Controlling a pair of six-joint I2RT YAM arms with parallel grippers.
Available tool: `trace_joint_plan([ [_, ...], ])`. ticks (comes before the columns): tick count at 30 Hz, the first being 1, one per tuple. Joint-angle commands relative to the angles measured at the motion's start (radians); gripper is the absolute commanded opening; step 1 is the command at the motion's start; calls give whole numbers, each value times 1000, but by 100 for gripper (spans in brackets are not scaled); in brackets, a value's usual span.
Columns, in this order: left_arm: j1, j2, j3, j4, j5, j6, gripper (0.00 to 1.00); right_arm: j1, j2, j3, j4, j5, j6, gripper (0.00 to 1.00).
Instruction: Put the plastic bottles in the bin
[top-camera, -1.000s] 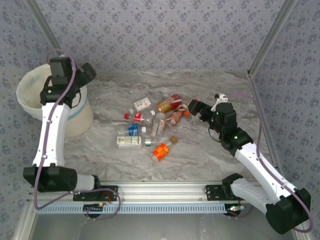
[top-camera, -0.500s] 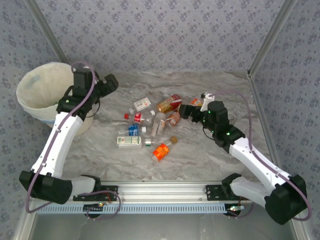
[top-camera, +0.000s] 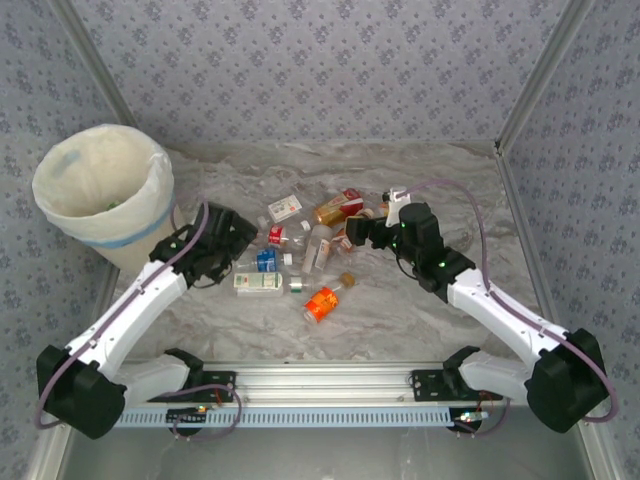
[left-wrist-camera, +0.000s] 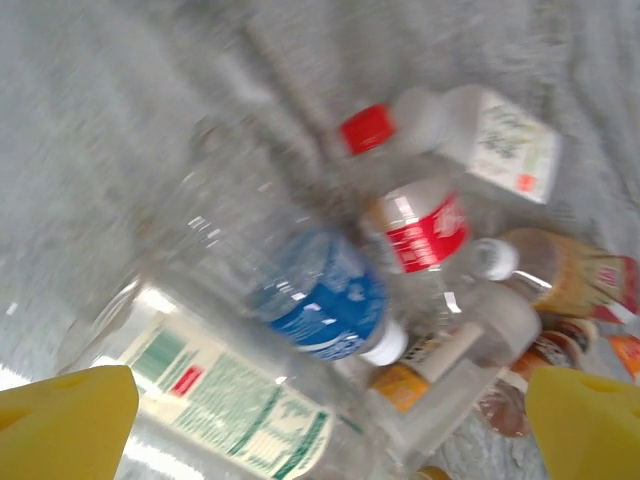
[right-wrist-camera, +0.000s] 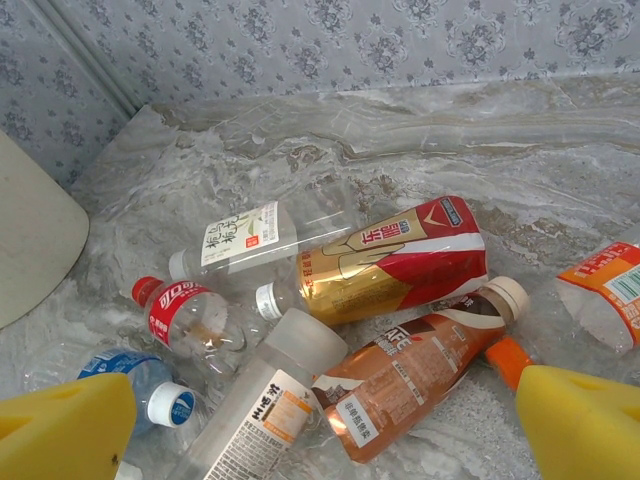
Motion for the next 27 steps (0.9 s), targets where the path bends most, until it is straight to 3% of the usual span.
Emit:
trace_joint_plan([
  [1,-17,-28,-9,-71,3,-209,99,9,6,15,19,11,-23,100],
  [5,-34,-30,-22,-152,39,-255,99,16,1,8,6,18,-28,100],
  [13,-108,-3,-128,-24,122,-410,99,22,-3,-22,37,27,-19,100],
  [18,-118,44,-157,71,117,-507,99,24,-7,-11,11,10,-32,100],
  [23,-128,64,-150,81,22,-529,99,28,-28,-12,-13,12,-43,100],
  [27,-138,93,-161,108,51,-540,96,30,-45,-25,-14,23,-38,100],
])
